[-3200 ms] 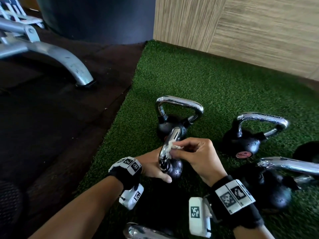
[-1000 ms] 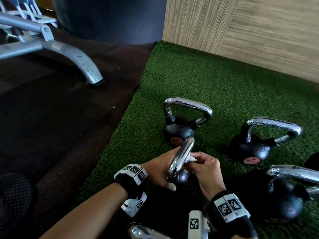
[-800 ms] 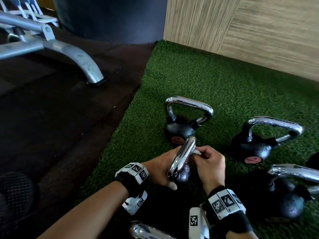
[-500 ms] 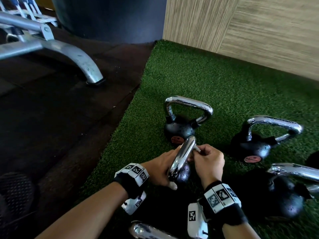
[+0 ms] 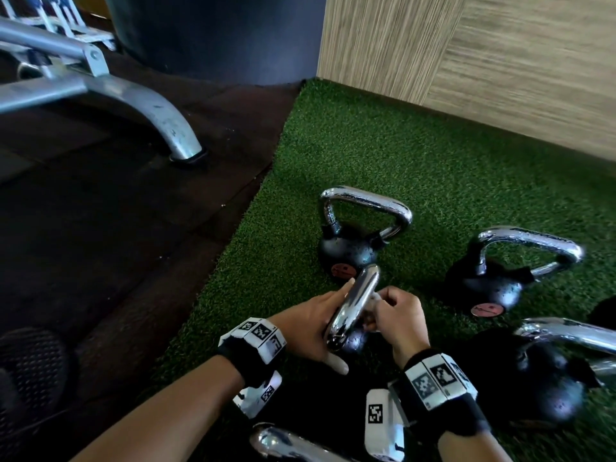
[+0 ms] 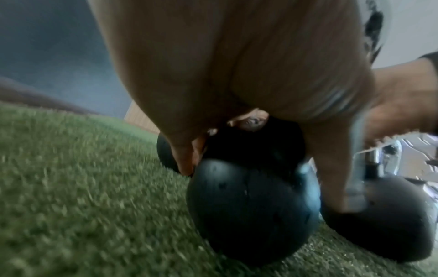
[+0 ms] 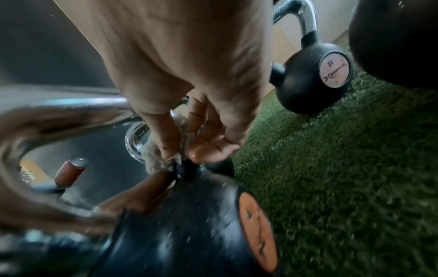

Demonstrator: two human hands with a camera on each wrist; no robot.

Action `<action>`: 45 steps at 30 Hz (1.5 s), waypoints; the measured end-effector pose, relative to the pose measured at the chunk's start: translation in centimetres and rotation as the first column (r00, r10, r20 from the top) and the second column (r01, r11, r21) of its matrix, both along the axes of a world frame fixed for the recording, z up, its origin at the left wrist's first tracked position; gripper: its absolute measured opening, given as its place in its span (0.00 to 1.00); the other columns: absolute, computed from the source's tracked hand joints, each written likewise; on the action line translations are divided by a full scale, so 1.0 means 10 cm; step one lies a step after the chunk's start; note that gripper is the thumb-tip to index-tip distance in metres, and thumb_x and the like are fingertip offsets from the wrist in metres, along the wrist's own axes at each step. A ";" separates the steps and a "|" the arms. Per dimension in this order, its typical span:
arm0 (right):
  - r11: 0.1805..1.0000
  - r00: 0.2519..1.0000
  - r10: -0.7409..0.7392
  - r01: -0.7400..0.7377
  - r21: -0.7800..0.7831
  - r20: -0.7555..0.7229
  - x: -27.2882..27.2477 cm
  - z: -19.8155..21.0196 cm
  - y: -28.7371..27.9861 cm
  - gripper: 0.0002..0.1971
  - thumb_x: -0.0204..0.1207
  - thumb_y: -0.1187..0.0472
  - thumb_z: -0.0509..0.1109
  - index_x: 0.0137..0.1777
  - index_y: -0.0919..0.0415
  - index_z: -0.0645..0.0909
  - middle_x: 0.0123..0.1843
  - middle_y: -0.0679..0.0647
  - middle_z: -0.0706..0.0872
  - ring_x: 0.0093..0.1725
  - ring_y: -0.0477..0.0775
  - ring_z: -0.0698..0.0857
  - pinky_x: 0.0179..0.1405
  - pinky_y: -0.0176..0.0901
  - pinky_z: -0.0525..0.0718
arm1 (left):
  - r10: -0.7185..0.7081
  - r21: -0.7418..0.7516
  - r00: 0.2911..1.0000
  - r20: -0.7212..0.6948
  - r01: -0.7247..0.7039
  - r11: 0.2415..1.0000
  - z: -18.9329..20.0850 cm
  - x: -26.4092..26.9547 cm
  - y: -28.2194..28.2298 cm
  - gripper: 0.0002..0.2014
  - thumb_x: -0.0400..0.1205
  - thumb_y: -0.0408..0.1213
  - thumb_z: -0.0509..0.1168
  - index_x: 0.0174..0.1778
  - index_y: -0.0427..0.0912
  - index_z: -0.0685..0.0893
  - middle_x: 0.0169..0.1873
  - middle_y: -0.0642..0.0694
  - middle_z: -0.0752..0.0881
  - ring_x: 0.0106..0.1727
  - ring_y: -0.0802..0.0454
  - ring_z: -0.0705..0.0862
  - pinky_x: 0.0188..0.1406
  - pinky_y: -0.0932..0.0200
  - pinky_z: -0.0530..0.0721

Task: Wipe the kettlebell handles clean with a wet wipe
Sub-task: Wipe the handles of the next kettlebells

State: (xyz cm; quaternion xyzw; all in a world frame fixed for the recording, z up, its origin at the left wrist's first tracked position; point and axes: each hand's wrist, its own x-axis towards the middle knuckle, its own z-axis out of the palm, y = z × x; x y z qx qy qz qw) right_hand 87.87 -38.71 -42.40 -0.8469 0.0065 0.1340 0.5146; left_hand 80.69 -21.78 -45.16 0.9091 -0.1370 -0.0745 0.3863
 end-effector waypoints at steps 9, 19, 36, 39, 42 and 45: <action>0.897 0.835 0.417 -0.314 -0.312 0.358 0.14 0.60 -0.17 0.33 0.70 0.72 0.70 0.70 0.37 0.78 0.45 0.44 0.90 0.36 0.35 0.87 0.43 0.28 0.85 | 0.218 0.039 0.956 0.197 -0.229 0.973 0.06 -0.28 0.01 0.55 0.70 0.72 0.73 0.88 0.59 0.52 0.77 0.60 0.73 0.75 0.58 0.78 0.74 0.48 0.81; 0.680 0.760 0.631 -0.446 -0.582 0.156 0.10 0.91 -0.22 0.24 0.77 0.66 0.68 0.73 0.52 0.83 0.66 0.53 0.89 0.60 0.51 0.87 0.47 0.20 0.73 | 0.233 0.166 0.953 0.195 -0.266 0.950 0.27 -0.32 0.29 0.46 0.65 0.72 0.72 0.79 0.70 0.62 0.66 0.70 0.82 0.60 0.69 0.86 0.58 0.56 0.84; 0.709 0.802 0.597 -0.525 -0.470 0.005 0.12 1.35 -0.49 0.14 0.77 0.66 0.69 0.48 0.48 0.93 0.36 0.48 0.94 0.34 0.55 0.92 0.34 0.45 0.90 | 0.134 -0.046 0.969 -0.208 -0.146 0.988 0.26 0.04 0.79 0.14 0.76 0.39 0.79 0.54 0.57 0.90 0.49 0.60 0.93 0.52 0.63 0.90 0.58 0.63 0.85; 0.846 0.845 0.465 -0.338 -0.412 0.262 0.42 1.54 -0.49 0.13 0.78 0.63 0.72 0.48 0.41 0.91 0.33 0.47 0.93 0.32 0.50 0.92 0.36 0.51 0.90 | 0.191 0.048 0.944 -0.268 -0.185 0.982 0.27 0.26 0.98 0.31 0.81 0.22 0.68 0.71 0.63 0.82 0.60 0.60 0.90 0.58 0.59 0.90 0.59 0.56 0.89; 0.895 0.842 0.431 -0.353 -0.273 0.325 0.65 1.66 -0.31 0.15 0.78 0.67 0.72 0.49 0.44 0.91 0.37 0.49 0.94 0.34 0.50 0.92 0.38 0.51 0.92 | 0.382 -0.009 0.879 -0.286 -0.402 0.916 0.25 0.58 1.04 0.33 0.81 0.31 0.75 0.80 0.58 0.74 0.69 0.51 0.86 0.61 0.45 0.89 0.58 0.48 0.89; 0.908 0.848 0.416 -0.373 -0.189 0.328 0.83 1.65 -0.17 0.16 0.77 0.69 0.73 0.54 0.45 0.88 0.42 0.49 0.93 0.33 0.52 0.90 0.35 0.51 0.90 | 0.447 -0.119 0.829 -0.336 -0.508 0.853 0.21 0.92 0.99 0.45 0.74 0.44 0.83 0.85 0.57 0.66 0.74 0.49 0.79 0.68 0.46 0.85 0.73 0.47 0.82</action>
